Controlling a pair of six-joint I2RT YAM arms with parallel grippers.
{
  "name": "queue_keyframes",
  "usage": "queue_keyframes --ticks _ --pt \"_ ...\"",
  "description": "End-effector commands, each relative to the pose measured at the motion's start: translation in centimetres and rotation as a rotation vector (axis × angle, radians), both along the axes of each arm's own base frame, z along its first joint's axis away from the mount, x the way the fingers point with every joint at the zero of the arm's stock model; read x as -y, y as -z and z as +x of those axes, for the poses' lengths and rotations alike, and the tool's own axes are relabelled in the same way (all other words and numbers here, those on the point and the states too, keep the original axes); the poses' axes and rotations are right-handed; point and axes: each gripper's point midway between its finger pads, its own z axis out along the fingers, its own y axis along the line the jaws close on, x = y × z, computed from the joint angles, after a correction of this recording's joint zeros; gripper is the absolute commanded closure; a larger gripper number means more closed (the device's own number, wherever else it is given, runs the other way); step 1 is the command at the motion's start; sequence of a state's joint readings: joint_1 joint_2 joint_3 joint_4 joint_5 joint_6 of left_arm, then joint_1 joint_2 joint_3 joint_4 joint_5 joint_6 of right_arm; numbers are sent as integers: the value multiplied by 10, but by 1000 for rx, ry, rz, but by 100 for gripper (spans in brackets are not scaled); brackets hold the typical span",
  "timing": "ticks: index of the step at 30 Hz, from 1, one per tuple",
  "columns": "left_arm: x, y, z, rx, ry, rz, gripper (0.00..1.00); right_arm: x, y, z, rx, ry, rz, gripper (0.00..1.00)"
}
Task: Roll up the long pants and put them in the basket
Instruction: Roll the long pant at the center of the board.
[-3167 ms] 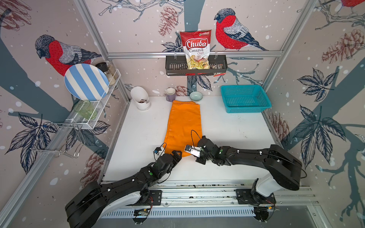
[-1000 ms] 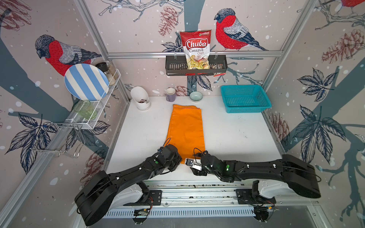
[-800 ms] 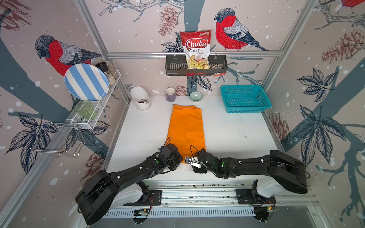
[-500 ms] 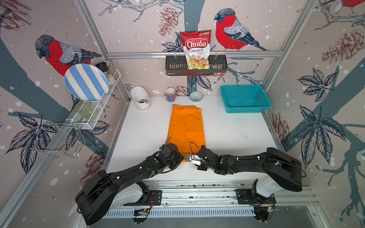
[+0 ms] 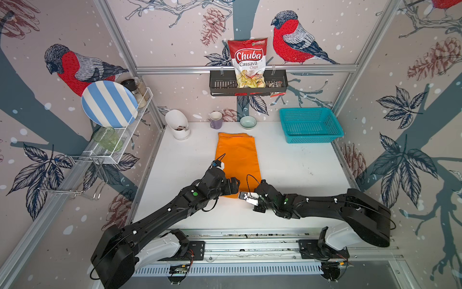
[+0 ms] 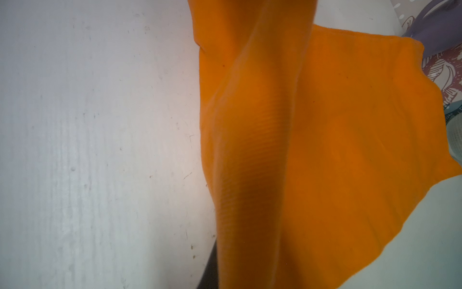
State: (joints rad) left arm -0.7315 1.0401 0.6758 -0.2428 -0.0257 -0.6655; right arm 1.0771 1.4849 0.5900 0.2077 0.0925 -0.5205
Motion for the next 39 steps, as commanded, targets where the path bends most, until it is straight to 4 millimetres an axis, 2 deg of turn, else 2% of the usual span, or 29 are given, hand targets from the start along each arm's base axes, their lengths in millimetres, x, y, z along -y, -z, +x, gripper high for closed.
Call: queue_keyframes --ticks 1,3,7,9,11,14,18,23,26,32,37,39 --pt "-16 -16 -1 176 104 160 7 -1 -6 2 11 6 30 95" --pt "-19 -22 -9 244 169 175 8 1 -6 3 13 9 31 94" --pt "-15 -6 -34 276 320 206 11 4 -6 5 22 31 29 93" --pt "1 -4 -50 309 433 160 13 5 -6 4 25 28 36 92" --pt "13 6 -61 319 485 194 13 7 -7 6 31 33 39 92" --pt "24 25 -72 294 529 230 15 9 -10 9 25 44 44 92" --pt "37 31 -79 299 578 293 16 13 -15 12 29 56 62 92" --pt "36 43 -64 287 535 409 19 17 -18 15 30 71 72 92" --pt "31 41 -51 304 493 486 20 19 -18 15 29 75 70 92" --pt "31 49 -45 308 504 550 23 21 -21 17 31 88 80 92" --pt "37 57 -49 298 563 561 29 25 -24 20 34 103 94 92" --pt "37 59 -48 300 568 565 36 25 -25 21 37 106 98 91"
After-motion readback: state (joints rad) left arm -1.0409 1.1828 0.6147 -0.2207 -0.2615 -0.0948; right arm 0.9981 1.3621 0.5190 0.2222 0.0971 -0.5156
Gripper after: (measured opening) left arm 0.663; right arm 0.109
